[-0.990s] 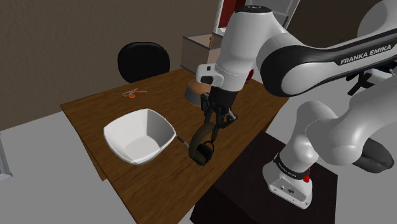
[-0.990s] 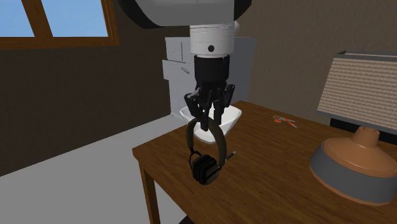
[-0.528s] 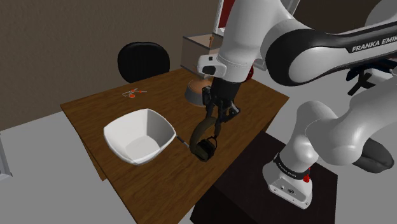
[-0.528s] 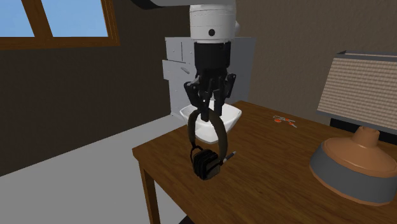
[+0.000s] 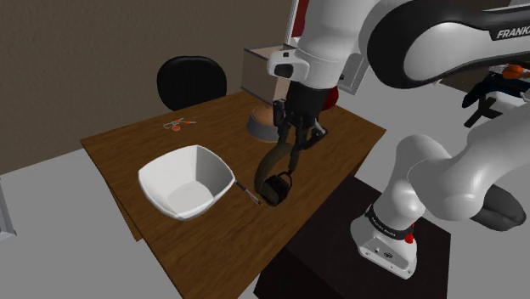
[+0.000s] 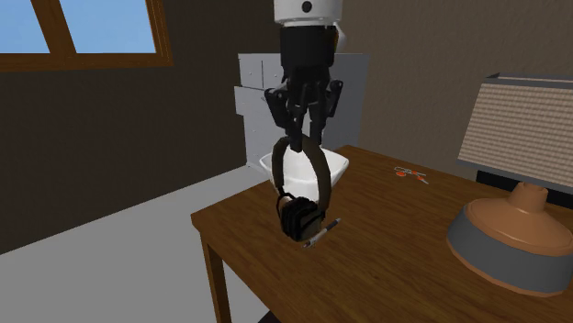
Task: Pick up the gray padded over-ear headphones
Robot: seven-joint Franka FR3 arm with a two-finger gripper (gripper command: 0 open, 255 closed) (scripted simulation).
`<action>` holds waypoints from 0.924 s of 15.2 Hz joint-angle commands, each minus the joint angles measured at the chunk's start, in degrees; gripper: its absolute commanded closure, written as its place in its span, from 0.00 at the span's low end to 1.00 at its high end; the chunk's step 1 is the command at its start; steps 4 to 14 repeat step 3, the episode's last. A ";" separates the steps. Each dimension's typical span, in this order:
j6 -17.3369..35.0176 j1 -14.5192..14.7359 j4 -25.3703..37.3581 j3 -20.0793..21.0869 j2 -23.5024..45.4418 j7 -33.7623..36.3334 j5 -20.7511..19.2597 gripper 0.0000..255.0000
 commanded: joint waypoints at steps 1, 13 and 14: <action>-1.58 -0.01 1.39 -0.04 -0.21 0.00 -0.01 1.00; -1.70 -0.01 1.50 -0.05 -0.21 0.00 -0.02 1.00; -1.70 -0.01 1.50 -0.05 -0.21 0.00 -0.02 1.00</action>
